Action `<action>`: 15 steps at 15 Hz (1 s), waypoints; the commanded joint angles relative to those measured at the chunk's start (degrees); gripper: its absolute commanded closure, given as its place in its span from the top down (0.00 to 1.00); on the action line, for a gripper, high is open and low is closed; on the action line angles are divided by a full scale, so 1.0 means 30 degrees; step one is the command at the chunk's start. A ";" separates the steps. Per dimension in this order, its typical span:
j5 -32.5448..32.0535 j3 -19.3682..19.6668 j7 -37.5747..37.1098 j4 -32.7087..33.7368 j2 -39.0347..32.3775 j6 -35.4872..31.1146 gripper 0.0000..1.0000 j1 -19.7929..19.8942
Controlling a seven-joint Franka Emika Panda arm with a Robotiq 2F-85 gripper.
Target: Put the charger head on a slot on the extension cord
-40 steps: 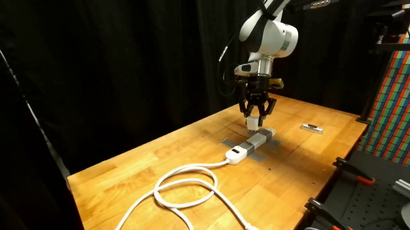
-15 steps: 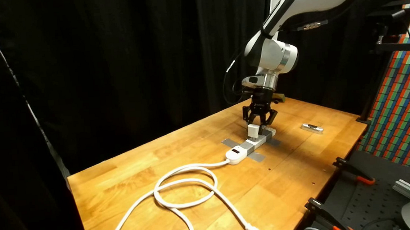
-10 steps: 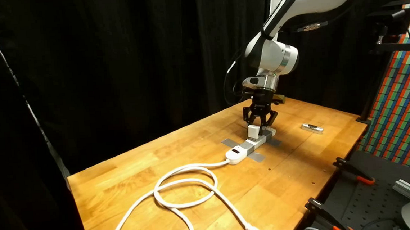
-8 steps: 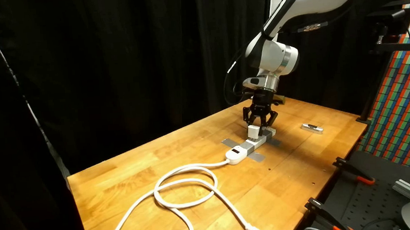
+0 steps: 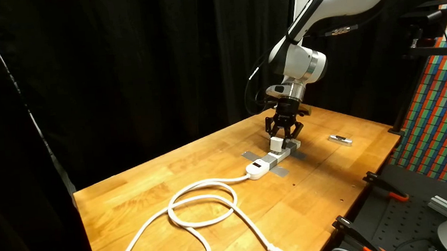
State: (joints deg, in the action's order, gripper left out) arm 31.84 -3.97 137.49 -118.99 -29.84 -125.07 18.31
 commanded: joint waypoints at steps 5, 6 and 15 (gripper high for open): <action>0.0042 0.0022 0.1478 -0.1264 0.0131 -0.0553 0.83 -0.0197; 0.0044 -0.0003 0.1667 -0.1437 0.0146 -0.0730 0.84 -0.0219; -0.0159 -0.0277 0.3043 -0.2686 0.2163 -0.3022 1.00 -0.0831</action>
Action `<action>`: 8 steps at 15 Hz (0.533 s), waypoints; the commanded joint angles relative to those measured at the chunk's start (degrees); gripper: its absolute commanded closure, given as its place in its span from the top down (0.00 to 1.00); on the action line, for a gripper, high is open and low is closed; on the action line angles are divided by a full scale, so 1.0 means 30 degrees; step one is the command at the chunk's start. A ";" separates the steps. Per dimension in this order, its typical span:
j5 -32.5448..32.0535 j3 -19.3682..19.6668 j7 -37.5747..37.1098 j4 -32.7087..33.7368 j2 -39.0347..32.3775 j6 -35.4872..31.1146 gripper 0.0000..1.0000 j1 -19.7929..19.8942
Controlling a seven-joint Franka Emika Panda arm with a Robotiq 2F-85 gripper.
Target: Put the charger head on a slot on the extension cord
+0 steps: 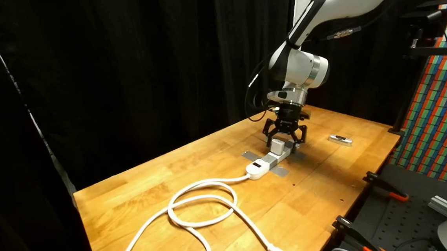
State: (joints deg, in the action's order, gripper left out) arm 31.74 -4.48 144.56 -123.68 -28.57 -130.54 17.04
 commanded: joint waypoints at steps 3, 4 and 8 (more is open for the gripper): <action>-0.0312 -0.0254 0.0864 -0.1638 0.2982 -0.2508 1.00 -0.0976; -0.0776 -0.0131 0.0392 -0.1779 0.3348 -0.2759 1.00 -0.1360; -0.5783 0.1821 -0.6363 -0.1710 0.4037 -0.2439 0.68 -0.3799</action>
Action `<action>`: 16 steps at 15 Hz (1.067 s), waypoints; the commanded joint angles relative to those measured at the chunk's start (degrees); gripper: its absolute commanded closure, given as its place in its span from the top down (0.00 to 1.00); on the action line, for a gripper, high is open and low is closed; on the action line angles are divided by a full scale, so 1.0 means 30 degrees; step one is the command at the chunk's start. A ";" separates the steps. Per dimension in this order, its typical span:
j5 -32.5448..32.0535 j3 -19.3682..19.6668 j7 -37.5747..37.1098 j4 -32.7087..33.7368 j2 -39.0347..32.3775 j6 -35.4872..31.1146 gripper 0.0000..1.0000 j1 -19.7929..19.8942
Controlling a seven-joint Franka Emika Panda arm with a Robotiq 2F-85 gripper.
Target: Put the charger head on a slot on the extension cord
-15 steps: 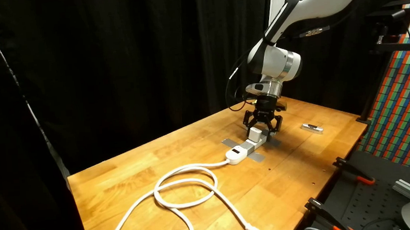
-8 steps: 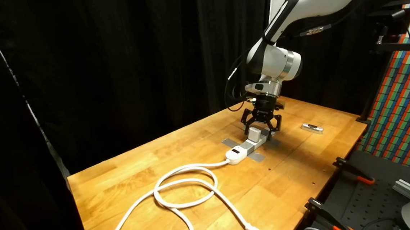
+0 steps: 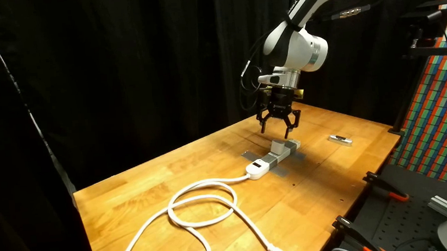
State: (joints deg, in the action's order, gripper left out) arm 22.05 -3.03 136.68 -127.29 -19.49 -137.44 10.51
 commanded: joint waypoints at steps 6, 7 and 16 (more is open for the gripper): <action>-0.5997 0.1709 -1.0290 0.1067 0.0872 0.3067 0.19 -0.2355; -0.5783 0.1484 -1.0254 0.1225 0.0805 0.3438 0.11 -0.2181; -0.4965 0.0410 -0.8717 0.0807 0.0631 0.2354 0.06 -0.1310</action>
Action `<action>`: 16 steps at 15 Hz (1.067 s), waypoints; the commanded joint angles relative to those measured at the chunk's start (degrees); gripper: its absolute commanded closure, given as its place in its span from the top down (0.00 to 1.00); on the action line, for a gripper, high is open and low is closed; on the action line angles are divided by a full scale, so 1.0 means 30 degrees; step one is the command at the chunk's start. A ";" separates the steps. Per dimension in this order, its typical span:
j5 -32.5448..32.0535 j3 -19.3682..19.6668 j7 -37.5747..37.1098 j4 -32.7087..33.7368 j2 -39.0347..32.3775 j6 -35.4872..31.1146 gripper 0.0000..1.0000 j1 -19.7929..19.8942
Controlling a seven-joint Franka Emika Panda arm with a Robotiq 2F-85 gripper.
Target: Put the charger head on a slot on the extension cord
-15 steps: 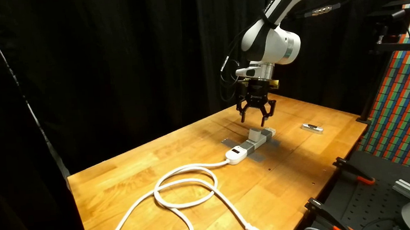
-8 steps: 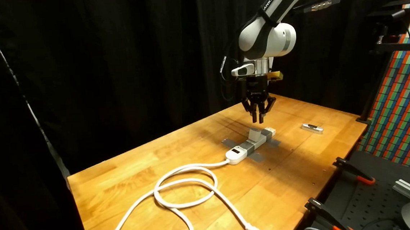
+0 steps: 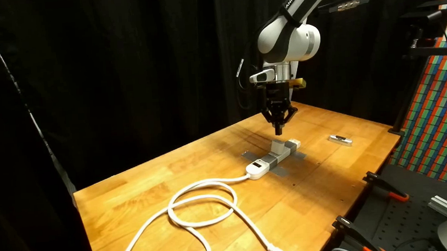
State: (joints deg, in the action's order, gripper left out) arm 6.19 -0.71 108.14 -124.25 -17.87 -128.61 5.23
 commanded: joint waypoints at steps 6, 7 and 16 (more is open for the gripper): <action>0.0372 -0.0644 0.2580 -0.0865 -0.0227 -0.2333 0.05 0.0849; 0.0459 -0.0709 0.2863 -0.0913 -0.0307 -0.2456 0.06 0.0945; 0.2913 -0.1443 0.6199 -0.1650 -0.0767 -0.3614 0.06 0.1989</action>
State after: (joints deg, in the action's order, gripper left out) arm 10.94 -3.22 121.45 -126.88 -20.01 -135.49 9.27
